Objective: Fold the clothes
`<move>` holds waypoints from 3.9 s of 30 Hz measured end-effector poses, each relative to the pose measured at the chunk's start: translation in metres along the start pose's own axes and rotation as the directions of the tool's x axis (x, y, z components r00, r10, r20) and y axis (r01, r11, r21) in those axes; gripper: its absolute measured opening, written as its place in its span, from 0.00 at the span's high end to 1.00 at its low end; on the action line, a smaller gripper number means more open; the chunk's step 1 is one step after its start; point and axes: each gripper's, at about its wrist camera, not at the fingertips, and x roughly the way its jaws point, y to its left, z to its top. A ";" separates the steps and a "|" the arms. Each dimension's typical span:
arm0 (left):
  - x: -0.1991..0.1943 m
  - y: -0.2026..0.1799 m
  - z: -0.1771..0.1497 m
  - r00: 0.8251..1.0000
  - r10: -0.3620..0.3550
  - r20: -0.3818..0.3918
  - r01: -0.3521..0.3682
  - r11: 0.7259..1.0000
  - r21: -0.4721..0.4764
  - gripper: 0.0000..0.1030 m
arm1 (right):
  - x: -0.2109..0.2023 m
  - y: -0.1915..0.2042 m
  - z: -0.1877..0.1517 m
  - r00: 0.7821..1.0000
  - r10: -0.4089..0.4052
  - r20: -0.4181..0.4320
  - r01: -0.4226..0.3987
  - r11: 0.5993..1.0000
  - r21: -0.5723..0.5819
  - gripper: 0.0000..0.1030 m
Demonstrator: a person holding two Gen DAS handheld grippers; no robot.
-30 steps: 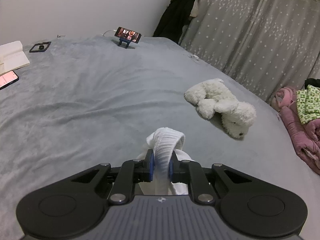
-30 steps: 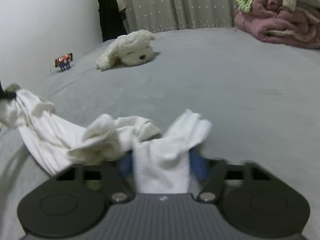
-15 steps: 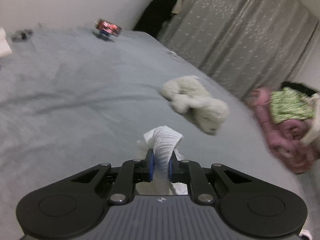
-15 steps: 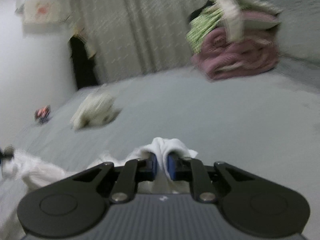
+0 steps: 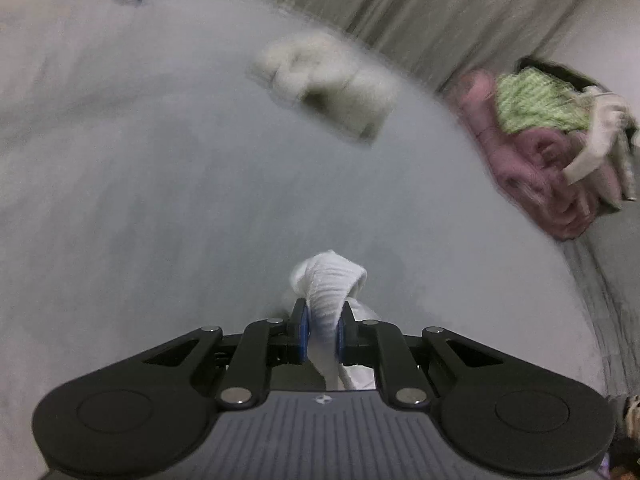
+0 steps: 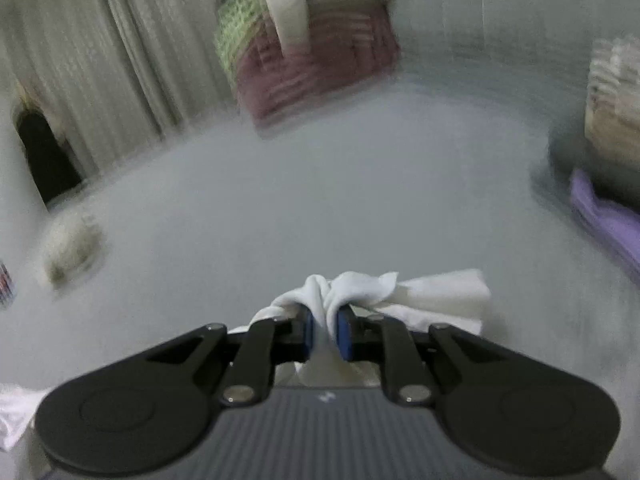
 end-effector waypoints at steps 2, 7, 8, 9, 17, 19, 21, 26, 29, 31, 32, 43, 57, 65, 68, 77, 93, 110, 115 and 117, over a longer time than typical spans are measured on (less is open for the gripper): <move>-0.001 0.004 0.001 1.000 0.010 0.005 -0.010 1.000 0.000 0.88 | 0.022 -0.005 -0.006 0.993 -0.029 -0.114 0.031 0.999 0.021 0.87; -0.006 0.014 0.006 0.998 0.049 0.035 -0.048 0.999 -0.024 0.87 | 0.009 -0.001 0.003 0.997 -0.064 -0.049 0.061 0.996 -0.058 0.80; -0.008 0.015 0.005 0.996 0.070 0.052 -0.069 0.997 -0.020 0.84 | 0.008 0.002 0.001 0.996 -0.086 -0.039 0.083 0.994 -0.068 0.80; -0.009 0.016 0.006 0.996 0.073 0.059 -0.072 0.997 -0.019 0.82 | 0.007 0.006 -0.003 0.994 -0.109 -0.030 0.106 0.991 -0.076 0.80; -0.008 0.002 -0.010 1.000 0.030 -0.006 -0.029 0.993 0.115 0.57 | 0.000 0.019 -0.002 0.994 -0.099 0.038 0.103 0.985 -0.136 0.61; -0.011 -0.004 -0.015 0.999 0.040 -0.003 -0.039 0.989 0.142 0.54 | -0.004 0.025 -0.004 0.995 -0.083 0.057 0.091 0.981 -0.172 0.53; -0.015 -0.009 -0.022 1.000 0.026 -0.009 -0.024 0.984 0.174 0.53 | -0.008 0.031 -0.006 0.995 -0.066 0.075 0.080 0.975 -0.209 0.51; -0.021 -0.024 -0.041 0.999 0.019 -0.031 -0.009 0.952 0.307 0.50 | -0.010 0.050 -0.017 0.999 -0.016 0.050 0.029 0.956 -0.290 0.51; -0.020 -0.028 -0.051 0.997 0.056 -0.048 -0.034 0.926 0.377 0.48 | -0.008 0.053 -0.019 0.999 -0.022 0.037 0.032 0.954 -0.298 0.51; -0.020 -0.026 -0.056 0.995 0.069 -0.065 -0.037 0.914 0.405 0.48 | -0.007 0.053 -0.018 0.999 -0.027 0.036 0.037 0.954 -0.298 0.51; -0.020 -0.026 -0.059 0.995 0.070 -0.073 -0.033 0.909 0.416 0.46 | -0.007 0.052 -0.017 0.999 -0.027 0.035 0.037 0.954 -0.296 0.51; -0.002 -0.018 -0.074 0.982 0.110 -0.154 -0.037 0.911 0.412 0.56 | 0.001 0.053 -0.020 1.000 -0.024 -0.012 0.019 0.949 -0.313 0.52; -0.020 -0.009 -0.050 0.999 0.034 -0.018 -0.028 0.965 0.260 0.99 | 0.018 0.080 -0.048 0.994 -0.038 -0.105 -0.019 0.868 -0.497 0.70; -0.046 0.004 -0.029 0.992 -0.020 0.126 0.001 0.989 0.147 0.99 | 0.009 0.075 -0.036 0.999 -0.038 0.000 0.035 0.904 -0.427 0.95; -0.049 0.007 -0.023 0.986 -0.027 0.165 0.009 0.994 0.110 0.99 | -0.001 0.070 -0.028 0.997 -0.031 0.072 0.057 0.922 -0.384 0.95; -0.068 0.004 0.006 0.927 -0.075 0.368 0.054 0.996 0.066 0.99 | -0.033 0.067 -0.007 0.959 -0.005 0.283 0.095 0.947 -0.306 0.95; -0.009 -0.034 0.060 0.873 -0.024 0.487 0.002 0.999 0.046 0.99 | 0.007 0.076 0.042 0.929 -0.082 0.362 0.185 0.948 -0.258 0.95; 0.075 -0.047 0.098 0.901 0.061 0.429 -0.110 0.990 0.090 0.99 | 0.085 0.094 0.077 0.926 -0.152 0.346 0.268 0.910 -0.317 0.95; 0.084 -0.049 0.101 0.902 0.072 0.425 -0.121 0.989 0.090 0.99 | 0.101 0.095 0.083 0.929 -0.159 0.334 0.266 0.916 -0.302 0.95; 0.083 -0.052 0.100 0.901 0.070 0.428 -0.125 0.987 0.102 0.99 | 0.106 0.096 0.084 0.930 -0.161 0.331 0.264 0.918 -0.295 0.95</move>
